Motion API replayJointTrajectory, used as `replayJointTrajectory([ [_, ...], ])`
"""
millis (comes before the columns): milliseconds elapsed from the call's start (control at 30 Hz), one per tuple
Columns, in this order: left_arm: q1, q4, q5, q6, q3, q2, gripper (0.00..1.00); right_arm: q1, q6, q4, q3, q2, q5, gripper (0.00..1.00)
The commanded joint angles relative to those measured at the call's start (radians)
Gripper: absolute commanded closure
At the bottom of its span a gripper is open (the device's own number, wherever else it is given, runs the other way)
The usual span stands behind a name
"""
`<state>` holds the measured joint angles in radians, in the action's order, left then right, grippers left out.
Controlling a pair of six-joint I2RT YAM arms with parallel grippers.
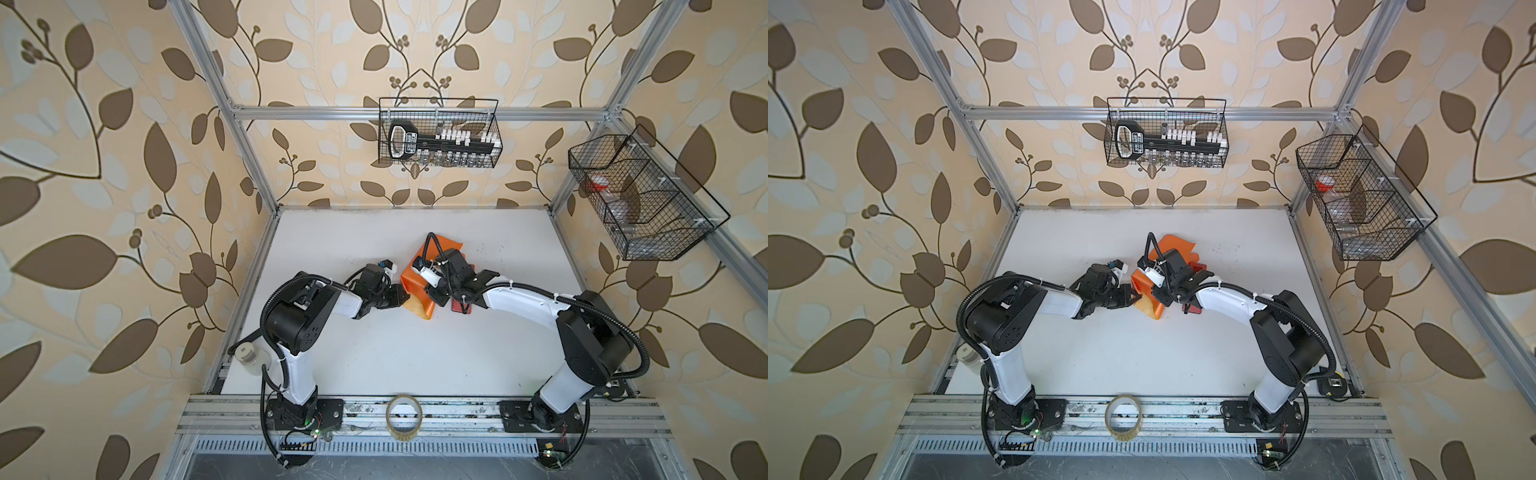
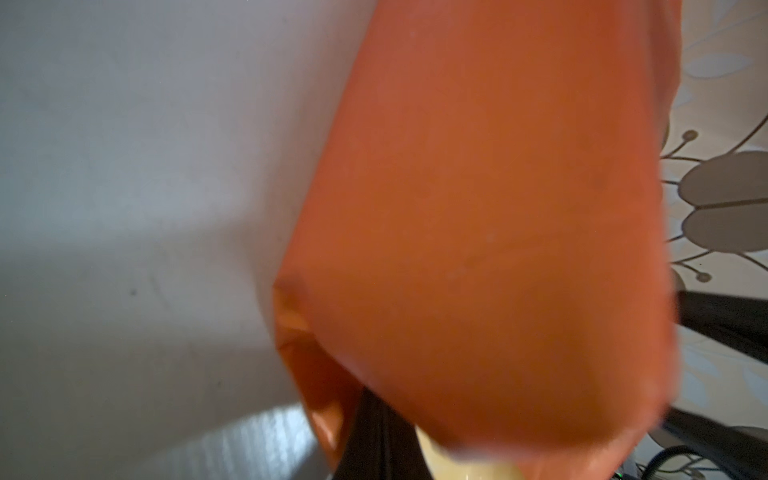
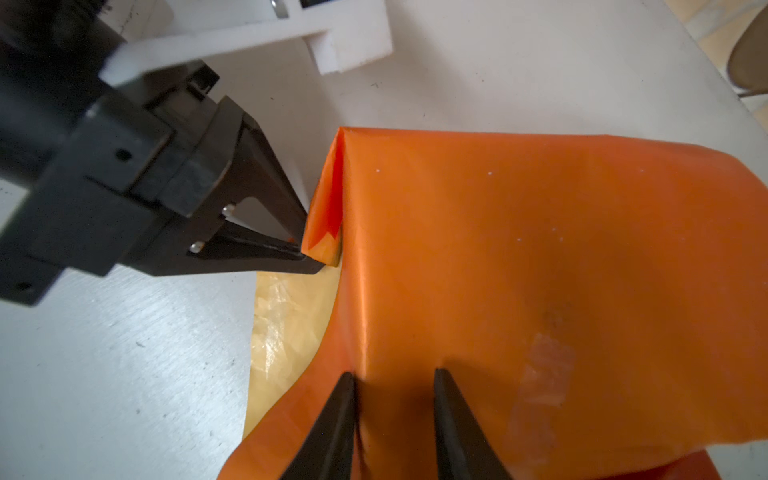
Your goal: Wrap the gift box in paper
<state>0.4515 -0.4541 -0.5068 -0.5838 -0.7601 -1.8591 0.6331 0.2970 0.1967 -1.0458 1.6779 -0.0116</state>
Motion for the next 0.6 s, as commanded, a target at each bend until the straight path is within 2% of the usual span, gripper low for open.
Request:
replayJointTrajectory([
  [0,-0.038,0.170,-0.062,-0.018,-0.020,0.051,0.98,0.006,0.013,0.090,0.012,0.035,0.011,0.68],
  [133,-0.055,0.185,-0.128,-0.020,-0.055,0.087,0.94,0.006,0.011,0.092,0.012,0.036,0.012,0.68],
  [300,-0.076,0.222,-0.102,-0.008,-0.057,0.092,0.93,0.004,0.015,0.092,0.006,0.042,0.010,0.68],
  [567,-0.076,0.161,-0.105,-0.031,-0.097,0.034,0.93,-0.002,0.012,0.084,0.010,0.043,0.013,0.69],
])
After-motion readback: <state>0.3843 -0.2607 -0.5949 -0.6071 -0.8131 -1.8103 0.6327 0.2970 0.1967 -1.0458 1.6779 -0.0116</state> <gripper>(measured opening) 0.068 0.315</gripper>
